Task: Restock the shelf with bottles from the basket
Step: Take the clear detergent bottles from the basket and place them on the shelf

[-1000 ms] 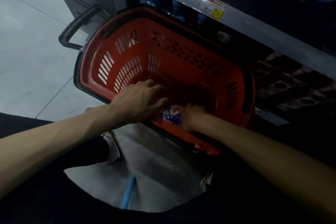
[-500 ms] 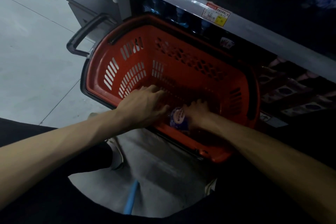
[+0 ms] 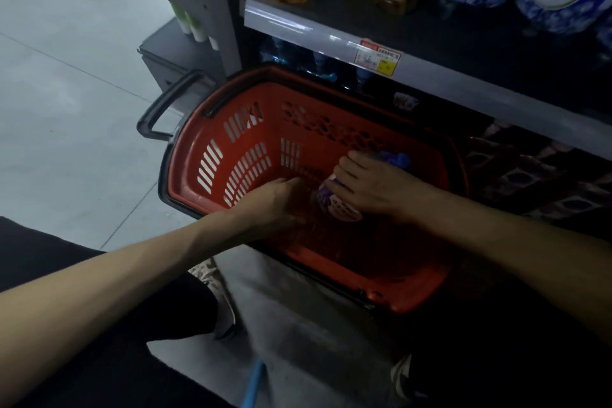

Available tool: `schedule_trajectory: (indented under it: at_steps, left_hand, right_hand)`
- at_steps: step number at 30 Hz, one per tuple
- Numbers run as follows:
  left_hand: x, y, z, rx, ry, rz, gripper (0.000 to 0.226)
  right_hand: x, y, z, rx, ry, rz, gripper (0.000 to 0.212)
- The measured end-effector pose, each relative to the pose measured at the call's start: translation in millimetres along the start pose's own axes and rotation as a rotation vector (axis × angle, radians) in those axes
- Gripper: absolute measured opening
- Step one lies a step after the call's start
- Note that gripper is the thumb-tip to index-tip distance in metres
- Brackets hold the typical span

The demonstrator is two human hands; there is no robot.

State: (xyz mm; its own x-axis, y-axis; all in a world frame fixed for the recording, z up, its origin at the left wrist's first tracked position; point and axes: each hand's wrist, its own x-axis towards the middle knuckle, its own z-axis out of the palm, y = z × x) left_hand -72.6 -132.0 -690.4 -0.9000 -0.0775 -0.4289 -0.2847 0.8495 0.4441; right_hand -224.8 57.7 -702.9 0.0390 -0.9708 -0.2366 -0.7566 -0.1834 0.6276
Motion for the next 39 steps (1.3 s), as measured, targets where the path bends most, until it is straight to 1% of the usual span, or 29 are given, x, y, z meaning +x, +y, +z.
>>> schedule_trajectory:
  at_steps: [2,3,4,6,8,10,11,14,17,20,21,23,25,27,28,29,30,32,35,39]
  left_hand:
    - [10.9,-4.1,-2.5,-0.082,0.093,0.052,0.112]
    - [16.2,-4.1,-4.1,-0.093,0.145,0.084,0.120]
    - [19.9,-2.1,-7.2,-0.098,0.192,0.123,0.121]
    - [21.2,5.8,-16.5,-0.138,0.246,0.220,0.109]
    - [18.8,15.0,-22.4,-0.244,0.243,0.255,0.098]
    - [16.4,21.4,-20.7,-0.356,0.239,0.236,0.097]
    - [15.7,24.1,-17.7,-0.424,0.241,0.217,0.096]
    - [13.7,32.8,-11.3,-0.707,0.255,0.155,0.089]
    - [9.5,40.9,-9.0,-0.912,0.248,0.067,0.082]
    - [5.5,44.9,-17.5,-1.041,0.257,0.026,0.079]
    - [5.0,45.8,-21.8,-1.067,0.259,0.014,0.078]
    - [4.6,47.9,-30.4,-1.100,0.277,0.012,0.074]
    - [4.5,48.9,-38.4,-1.138,0.292,0.022,0.072]
    - [2.1,52.3,-47.0,-1.186,0.299,0.036,0.075]
    - [-0.3,55.0,-51.2,-1.204,0.306,0.044,0.076]
    - [-2.4,57.1,-55.0,-1.211,0.316,0.059,0.077]
    - [-5.2,59.7,-59.2,-1.207,0.326,0.071,0.077]
    - [-10.2,64.4,-66.4,-1.166,0.332,0.100,0.078]
    - [-15.2,72.4,-71.6,-1.117,0.327,0.140,0.076]
    - [-19.1,90.2,-74.1,-1.071,0.340,0.188,0.075]
  right_hand:
    - [-3.2,12.5,-13.0,-0.020,0.216,0.044,0.039]
    - [-6.1,17.7,-20.7,-0.017,0.307,0.057,0.040]
    - [-9.0,21.2,-28.1,-0.018,0.363,0.061,0.040]
    - [-15.4,26.9,-38.6,-0.048,0.410,0.030,0.041]
    - [-20.9,32.0,-44.0,-0.096,0.433,0.011,0.044]
    - [-26.3,37.3,-46.3,-0.141,0.463,0.033,0.047]
    - [-30.0,39.7,-46.6,-0.120,0.473,0.047,0.047]
    - [-40.3,46.1,-51.4,0.019,0.460,0.106,0.049]
    - [-45.8,45.2,-61.7,0.151,0.404,0.211,0.050]
    - [-48.9,43.8,-75.6,0.389,0.423,0.391,0.045]
    - [-49.8,43.3,-79.0,0.505,0.428,0.481,0.048]
    - [-52.0,41.6,-84.3,0.764,0.456,0.714,0.061]
    - [-52.0,39.1,-92.9,1.135,0.501,0.936,0.074]
    - [-49.7,34.8,-101.6,1.621,0.511,1.070,0.076]
    - [-48.1,32.8,-104.2,1.868,0.482,1.067,0.071]
    - [-46.6,30.6,-104.9,2.045,0.431,1.019,0.068]
    - [-44.9,29.5,-106.6,2.121,0.403,0.953,0.068]
    - [-43.2,30.4,-111.9,2.106,0.424,0.875,0.074]
    - [-42.9,41.9,-116.2,2.059,0.493,0.864,0.080]
    - [-47.3,50.6,-111.8,2.055,0.520,0.867,0.073]
